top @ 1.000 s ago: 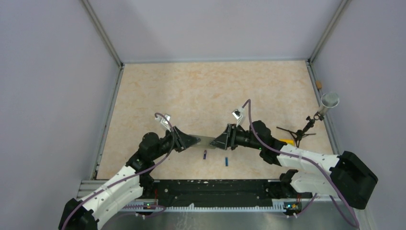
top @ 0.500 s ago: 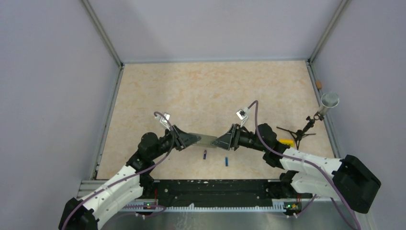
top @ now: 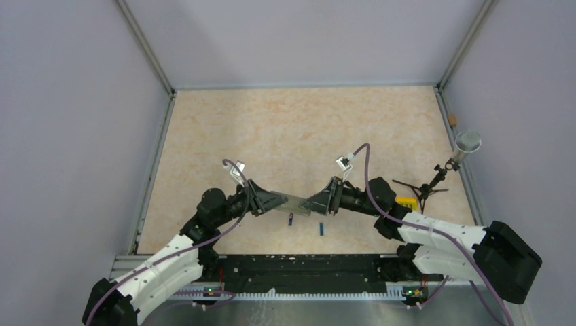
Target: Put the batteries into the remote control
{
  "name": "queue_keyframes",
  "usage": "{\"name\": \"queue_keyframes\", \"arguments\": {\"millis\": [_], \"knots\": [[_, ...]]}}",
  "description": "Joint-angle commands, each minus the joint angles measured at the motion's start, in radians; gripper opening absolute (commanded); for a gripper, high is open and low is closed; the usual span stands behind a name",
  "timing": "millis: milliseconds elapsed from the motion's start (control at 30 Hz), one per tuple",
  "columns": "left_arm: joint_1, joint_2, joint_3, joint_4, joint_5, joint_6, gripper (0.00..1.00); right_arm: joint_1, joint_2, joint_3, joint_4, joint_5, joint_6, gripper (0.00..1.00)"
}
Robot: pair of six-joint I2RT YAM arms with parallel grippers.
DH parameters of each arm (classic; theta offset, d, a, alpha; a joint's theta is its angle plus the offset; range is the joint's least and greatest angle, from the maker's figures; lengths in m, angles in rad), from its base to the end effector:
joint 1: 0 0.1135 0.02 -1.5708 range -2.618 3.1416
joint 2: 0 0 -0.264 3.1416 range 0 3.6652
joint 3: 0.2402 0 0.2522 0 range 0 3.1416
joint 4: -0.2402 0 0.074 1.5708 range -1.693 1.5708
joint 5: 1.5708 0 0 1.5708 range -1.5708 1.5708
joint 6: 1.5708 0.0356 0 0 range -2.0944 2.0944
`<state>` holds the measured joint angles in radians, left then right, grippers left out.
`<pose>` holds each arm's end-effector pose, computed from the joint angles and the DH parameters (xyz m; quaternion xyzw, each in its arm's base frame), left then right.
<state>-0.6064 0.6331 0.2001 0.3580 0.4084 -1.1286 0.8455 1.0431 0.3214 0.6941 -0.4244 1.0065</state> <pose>0.1243 -0.1034 0.2134 -0.0521 0.7292 -0.6041 0.3173 0.1330 0.1721 0.2219 -0.0900 0.7103 0.6355 0.2890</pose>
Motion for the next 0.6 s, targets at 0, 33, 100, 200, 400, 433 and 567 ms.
{"name": "queue_keyframes", "arguments": {"millis": [0,33,100,200,400,433,567], "knots": [[-0.007,0.005,0.045,0.045,0.034,-0.003,0.00,0.009,-0.020,0.024,0.092,-0.028,0.005,0.52],[-0.007,0.006,0.044,0.044,0.033,-0.003,0.00,0.009,-0.020,0.025,0.090,-0.027,0.004,0.52],[-0.006,0.010,0.045,0.044,0.032,-0.002,0.00,0.009,-0.020,0.028,0.084,-0.027,0.001,0.52],[-0.007,0.003,0.049,0.030,0.025,0.005,0.00,0.009,-0.027,0.027,0.069,-0.024,-0.004,0.52],[-0.007,-0.027,0.056,-0.022,-0.012,0.025,0.00,0.009,-0.080,0.041,-0.085,0.023,-0.054,0.51],[-0.006,-0.032,0.057,-0.028,-0.016,0.026,0.00,0.009,-0.087,0.044,-0.113,0.032,-0.064,0.51],[-0.007,-0.034,0.063,-0.034,-0.024,0.029,0.00,0.009,-0.099,0.057,-0.188,0.052,-0.084,0.51]]}}
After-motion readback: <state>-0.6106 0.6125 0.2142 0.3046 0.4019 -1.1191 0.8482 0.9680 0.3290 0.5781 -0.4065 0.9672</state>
